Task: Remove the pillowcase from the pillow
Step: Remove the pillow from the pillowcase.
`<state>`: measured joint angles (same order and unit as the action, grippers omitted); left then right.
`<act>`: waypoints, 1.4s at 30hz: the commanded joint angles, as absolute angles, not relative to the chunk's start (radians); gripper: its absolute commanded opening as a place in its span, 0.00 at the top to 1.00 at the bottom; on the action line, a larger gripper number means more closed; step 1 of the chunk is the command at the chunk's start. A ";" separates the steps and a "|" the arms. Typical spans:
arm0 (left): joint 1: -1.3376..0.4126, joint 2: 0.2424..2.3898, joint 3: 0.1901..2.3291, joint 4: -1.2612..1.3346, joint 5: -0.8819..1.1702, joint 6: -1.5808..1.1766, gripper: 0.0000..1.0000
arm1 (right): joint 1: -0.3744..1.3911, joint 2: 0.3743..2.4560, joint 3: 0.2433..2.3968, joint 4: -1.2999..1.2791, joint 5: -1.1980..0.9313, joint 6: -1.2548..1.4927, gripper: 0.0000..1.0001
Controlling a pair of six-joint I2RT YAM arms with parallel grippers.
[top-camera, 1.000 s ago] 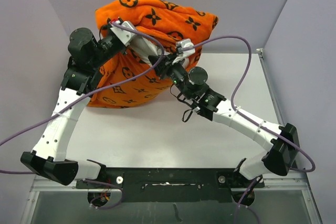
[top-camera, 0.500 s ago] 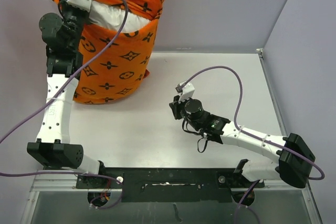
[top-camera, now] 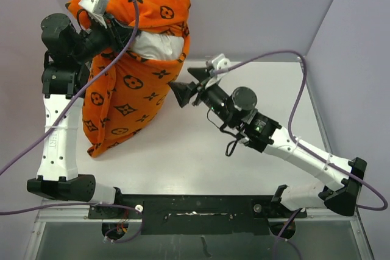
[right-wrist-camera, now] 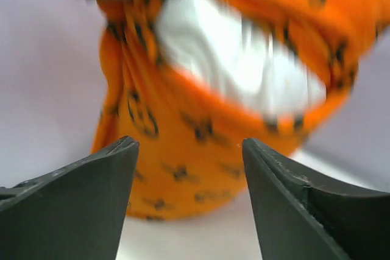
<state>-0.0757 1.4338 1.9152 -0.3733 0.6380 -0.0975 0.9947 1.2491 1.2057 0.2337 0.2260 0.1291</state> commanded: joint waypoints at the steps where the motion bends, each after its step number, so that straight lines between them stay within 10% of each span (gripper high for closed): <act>1: -0.081 1.338 1.981 -0.297 0.858 -0.371 1.00 | 0.944 1.369 1.506 0.140 0.045 0.099 0.28; 42: -0.111 1.221 1.824 -0.221 1.070 -0.638 1.00 | 0.966 1.721 1.747 0.274 0.140 0.007 0.07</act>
<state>-0.0963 1.3174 1.7626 -0.3710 0.9321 -0.5282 0.9539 1.6779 1.6745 0.1734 0.1539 0.0322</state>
